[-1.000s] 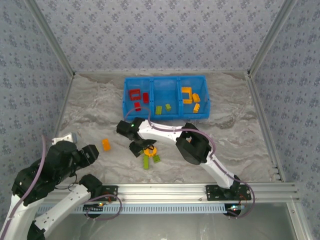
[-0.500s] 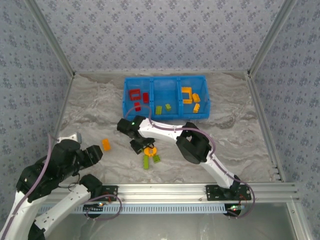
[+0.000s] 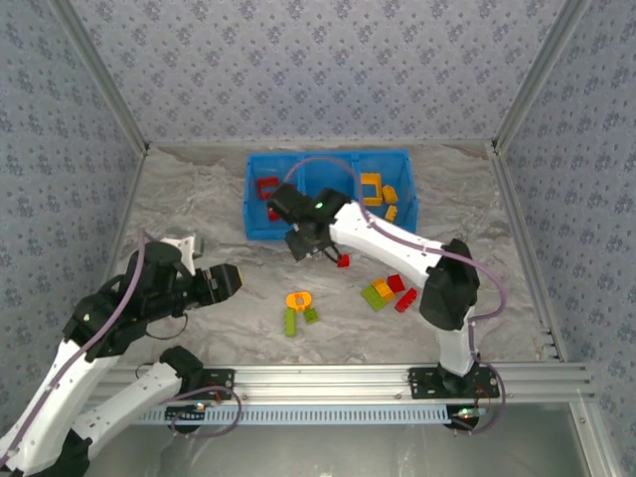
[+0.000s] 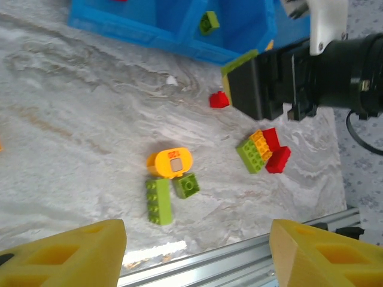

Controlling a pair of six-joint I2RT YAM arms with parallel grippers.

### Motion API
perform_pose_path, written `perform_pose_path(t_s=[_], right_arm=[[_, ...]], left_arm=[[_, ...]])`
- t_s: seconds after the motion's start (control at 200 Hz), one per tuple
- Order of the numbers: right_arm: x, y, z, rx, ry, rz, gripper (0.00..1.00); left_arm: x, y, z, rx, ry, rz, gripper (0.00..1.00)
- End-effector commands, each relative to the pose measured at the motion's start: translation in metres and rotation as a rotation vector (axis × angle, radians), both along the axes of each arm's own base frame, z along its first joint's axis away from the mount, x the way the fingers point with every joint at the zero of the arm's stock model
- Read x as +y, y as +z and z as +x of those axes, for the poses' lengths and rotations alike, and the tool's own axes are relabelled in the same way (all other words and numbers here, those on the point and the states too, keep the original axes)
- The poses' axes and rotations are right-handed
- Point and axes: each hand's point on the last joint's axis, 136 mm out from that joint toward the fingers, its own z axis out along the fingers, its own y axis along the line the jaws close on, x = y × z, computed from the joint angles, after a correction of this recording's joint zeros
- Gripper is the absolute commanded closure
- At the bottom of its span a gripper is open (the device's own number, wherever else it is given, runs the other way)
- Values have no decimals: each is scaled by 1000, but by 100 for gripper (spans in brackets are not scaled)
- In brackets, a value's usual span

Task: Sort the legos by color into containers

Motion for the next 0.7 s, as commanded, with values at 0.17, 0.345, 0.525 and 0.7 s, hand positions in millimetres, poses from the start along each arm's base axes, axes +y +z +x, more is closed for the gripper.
perform_pose_path(t_s=[0.17, 0.345, 0.525, 0.7], right_arm=[[-33, -2, 88, -87, -133, 12, 41], [-35, -17, 143, -91, -196, 75, 41], [-33, -34, 180, -93, -228, 105, 41], [-31, -56, 199, -77, -248, 132, 41]], left_arm=[[-46, 31, 38, -134, -67, -73, 35], [-79, 41, 60, -254, -71, 99, 35], [-106, 46, 71, -370, -16, 291, 35], [-128, 35, 75, -372, -28, 334, 34]])
